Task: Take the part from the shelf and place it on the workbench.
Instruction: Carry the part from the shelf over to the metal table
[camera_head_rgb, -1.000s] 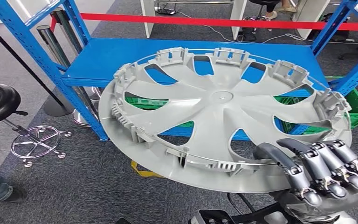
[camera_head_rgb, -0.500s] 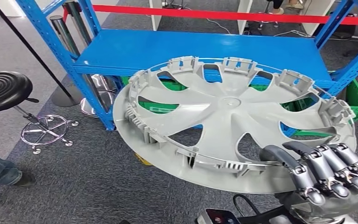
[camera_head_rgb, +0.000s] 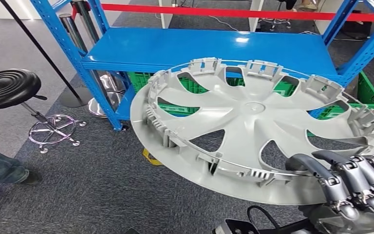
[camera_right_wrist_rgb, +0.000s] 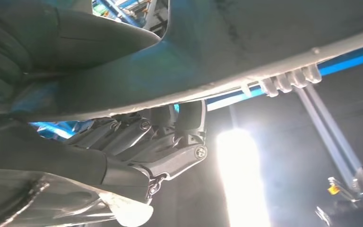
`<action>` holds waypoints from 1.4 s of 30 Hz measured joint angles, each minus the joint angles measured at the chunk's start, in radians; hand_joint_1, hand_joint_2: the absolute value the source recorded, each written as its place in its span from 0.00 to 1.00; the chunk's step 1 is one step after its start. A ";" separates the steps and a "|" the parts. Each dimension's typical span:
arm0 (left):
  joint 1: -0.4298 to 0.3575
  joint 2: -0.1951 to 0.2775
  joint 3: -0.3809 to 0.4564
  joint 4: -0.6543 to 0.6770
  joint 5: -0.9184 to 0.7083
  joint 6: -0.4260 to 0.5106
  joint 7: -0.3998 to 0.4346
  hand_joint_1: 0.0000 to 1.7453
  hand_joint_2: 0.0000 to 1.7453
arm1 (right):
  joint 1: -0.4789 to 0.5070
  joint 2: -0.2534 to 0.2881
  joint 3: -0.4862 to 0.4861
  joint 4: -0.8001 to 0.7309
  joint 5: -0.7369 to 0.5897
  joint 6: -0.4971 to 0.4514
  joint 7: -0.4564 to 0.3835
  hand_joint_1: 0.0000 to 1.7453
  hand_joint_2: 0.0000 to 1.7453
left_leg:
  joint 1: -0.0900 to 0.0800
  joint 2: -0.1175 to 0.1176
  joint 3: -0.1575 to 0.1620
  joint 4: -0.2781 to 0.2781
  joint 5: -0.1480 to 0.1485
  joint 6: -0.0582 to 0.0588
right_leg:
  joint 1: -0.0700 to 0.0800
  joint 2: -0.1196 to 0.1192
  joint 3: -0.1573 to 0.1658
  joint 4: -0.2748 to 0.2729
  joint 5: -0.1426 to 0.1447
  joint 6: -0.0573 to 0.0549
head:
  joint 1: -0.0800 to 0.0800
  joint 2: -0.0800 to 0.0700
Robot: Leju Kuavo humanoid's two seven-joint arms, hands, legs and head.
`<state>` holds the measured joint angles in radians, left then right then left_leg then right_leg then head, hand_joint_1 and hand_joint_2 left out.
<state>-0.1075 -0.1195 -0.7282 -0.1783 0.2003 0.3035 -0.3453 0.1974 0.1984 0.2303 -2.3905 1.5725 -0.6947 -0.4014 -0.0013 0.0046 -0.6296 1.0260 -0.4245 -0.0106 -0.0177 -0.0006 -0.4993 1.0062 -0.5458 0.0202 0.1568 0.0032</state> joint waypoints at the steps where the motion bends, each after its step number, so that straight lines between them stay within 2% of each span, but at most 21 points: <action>1: 0.000 0.000 0.000 0.000 0.000 -0.002 0.000 0.00 1.00 | 0.000 0.000 -0.001 0.000 0.000 0.000 0.001 1.00 1.00 | 0.002 -0.001 -0.007 0.017 -0.026 -0.006 | -0.001 -0.002 -0.008 -0.001 0.010 -0.011 | -0.005 0.000; 5: 0.000 0.001 0.000 0.000 0.000 -0.005 0.003 0.00 1.00 | 0.001 0.000 -0.006 -0.002 0.001 0.000 0.002 1.00 1.00 | 0.005 -0.002 -0.050 0.230 -0.198 -0.020 | 0.003 -0.006 -0.061 0.003 0.057 -0.029 | -0.027 0.000; 7: 0.000 0.002 0.000 0.000 -0.002 -0.007 0.004 0.00 1.00 | 0.001 0.000 -0.007 -0.003 0.001 0.000 0.002 1.00 1.00 | 0.005 -0.002 -0.028 0.271 -0.188 -0.017 | 0.006 -0.006 -0.094 0.008 0.078 -0.029 | -0.032 0.000; 10: -0.003 0.003 0.000 0.000 -0.006 -0.010 0.006 0.00 1.00 | 0.002 0.000 -0.011 -0.004 0.001 0.000 0.005 1.00 1.00 | 0.001 -0.002 0.111 0.096 -0.125 0.002 | 0.013 -0.005 -0.132 0.015 0.107 -0.024 | -0.035 0.000; 12: -0.007 0.004 0.000 0.000 -0.008 -0.009 0.007 0.00 1.00 | 0.002 0.000 -0.014 -0.007 0.001 0.000 0.008 1.00 1.00 | -0.005 -0.003 0.185 -0.021 -0.129 0.014 | 0.014 -0.007 -0.141 0.013 0.128 -0.016 | -0.035 0.000; 13: -0.008 0.004 0.000 0.000 -0.009 -0.009 0.007 0.00 1.00 | 0.002 0.000 -0.015 -0.009 0.001 0.000 0.009 1.00 1.00 | -0.008 -0.003 0.195 -0.046 -0.132 0.019 | 0.013 -0.008 -0.143 0.009 0.140 -0.010 | -0.037 0.000; 15: -0.008 0.004 0.000 0.000 -0.009 -0.010 0.007 0.00 1.00 | 0.002 0.000 -0.016 -0.010 0.000 0.000 0.009 1.00 1.00 | -0.009 -0.001 0.179 -0.056 -0.109 0.029 | 0.010 -0.008 -0.150 0.001 0.154 0.001 | -0.041 0.000; 16: -0.008 0.004 0.000 0.000 -0.009 -0.010 0.008 0.00 1.00 | 0.003 0.000 -0.017 -0.011 0.000 0.000 0.009 1.00 1.00 | -0.007 0.000 0.165 -0.060 -0.095 0.035 | 0.010 -0.006 -0.158 0.009 0.134 0.007 | -0.042 0.000; 20: -0.008 0.004 -0.001 0.000 -0.011 -0.012 0.008 0.00 1.00 | 0.004 0.000 -0.017 -0.014 -0.001 0.000 0.007 1.00 1.00 | -0.006 0.004 0.093 -0.064 -0.032 0.049 | 0.007 -0.001 -0.202 0.211 -0.063 0.022 | -0.038 0.000; 22: -0.008 0.004 -0.002 0.000 -0.012 -0.013 0.008 0.00 1.00 | 0.004 0.000 -0.018 -0.014 -0.001 0.000 0.003 1.00 1.00 | -0.007 0.006 0.053 -0.060 -0.002 0.047 | 0.007 -0.001 -0.188 0.291 -0.050 0.024 | -0.039 0.000; 23: -0.008 0.004 -0.002 0.000 -0.013 -0.014 0.008 0.00 1.00 | 0.004 0.000 -0.019 -0.014 0.000 0.000 0.000 1.00 1.00 | -0.007 0.007 0.032 -0.056 0.011 0.045 | 0.007 -0.002 -0.159 0.286 -0.016 0.024 | -0.039 0.000; 25: -0.009 0.004 -0.005 0.000 -0.016 -0.015 0.009 0.00 1.00 | 0.003 0.000 -0.022 -0.016 0.000 0.000 -0.010 1.00 1.00 | -0.008 0.007 -0.002 -0.043 0.034 0.038 | 0.007 -0.002 -0.048 0.173 0.020 0.023 | -0.038 0.000; 27: -0.011 0.004 -0.006 0.000 -0.019 -0.016 0.009 0.00 1.00 | 0.002 0.000 -0.025 -0.020 0.000 0.000 -0.020 1.00 1.00 | -0.010 0.005 -0.022 -0.029 0.053 0.030 | 0.009 0.000 0.067 0.014 -0.018 0.016 | -0.038 0.000; 28: -0.012 0.004 -0.007 0.000 -0.020 -0.017 0.009 0.00 1.00 | 0.001 0.000 -0.027 -0.022 0.000 0.000 -0.023 1.00 1.00 | -0.011 0.004 -0.028 -0.026 0.064 0.026 | 0.011 0.000 0.095 -0.032 -0.037 0.011 | -0.039 0.000; 30: -0.011 0.006 -0.007 0.000 -0.021 -0.019 0.009 0.00 1.00 | 0.001 0.000 -0.030 -0.023 0.000 0.000 -0.027 1.00 1.00 | -0.009 0.004 -0.036 -0.025 0.078 0.015 | 0.013 -0.001 0.086 -0.046 -0.036 -0.005 | -0.040 0.000; 32: -0.009 0.007 -0.007 0.000 -0.021 -0.022 0.009 0.00 1.00 | 0.001 0.000 -0.034 -0.024 0.000 0.000 -0.029 1.00 1.00 | -0.005 0.002 -0.049 0.008 0.025 0.002 | 0.011 -0.005 0.064 -0.043 -0.015 -0.022 | -0.044 0.000; 34: -0.008 0.008 -0.008 0.000 -0.021 -0.023 0.009 0.00 1.00 | 0.001 0.000 -0.037 -0.024 0.000 0.001 -0.029 1.00 1.00 | -0.001 0.001 -0.068 0.116 -0.087 -0.009 | 0.010 -0.008 0.037 -0.041 0.010 -0.031 | -0.051 0.000; 36: -0.008 0.008 -0.008 0.000 -0.021 -0.023 0.009 0.00 1.00 | 0.001 0.000 -0.039 -0.024 0.000 0.001 -0.030 1.00 1.00 | 0.001 0.001 -0.081 0.243 -0.148 -0.014 | 0.012 -0.009 0.007 -0.033 0.036 -0.033 | -0.056 -0.001; 38: -0.009 0.009 -0.008 0.000 -0.021 -0.024 0.009 0.00 1.00 | 0.001 0.000 -0.041 -0.024 0.000 0.001 -0.030 1.00 1.00 | 0.002 0.001 -0.052 0.274 -0.116 -0.012 | 0.014 -0.009 -0.032 -0.018 0.057 -0.032 | -0.057 -0.001; 40: -0.010 0.009 -0.009 0.000 -0.021 -0.027 0.009 0.00 1.00 | 0.001 0.000 -0.043 -0.024 0.001 0.000 -0.030 1.00 1.00 | 0.000 0.000 0.039 0.165 -0.075 -0.001 | 0.016 -0.008 -0.070 -0.003 0.072 -0.029 | -0.057 0.000; 42: -0.012 0.010 -0.013 0.000 -0.023 -0.030 0.007 0.00 1.00 | 0.001 0.000 -0.044 -0.024 0.001 0.000 -0.031 1.00 1.00 | -0.004 -0.001 0.132 0.020 -0.090 0.013 | 0.018 -0.008 -0.090 0.005 0.085 -0.021 | -0.057 0.000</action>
<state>-0.1192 -0.1098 -0.7409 -0.1785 0.1776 0.2730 -0.3381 0.1981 0.1987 0.1862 -2.4145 1.5732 -0.6943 -0.4329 -0.0053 0.0036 -0.4979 1.0462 -0.5148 0.0024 0.0001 -0.0082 -0.5893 1.0108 -0.4610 -0.0013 0.1001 0.0029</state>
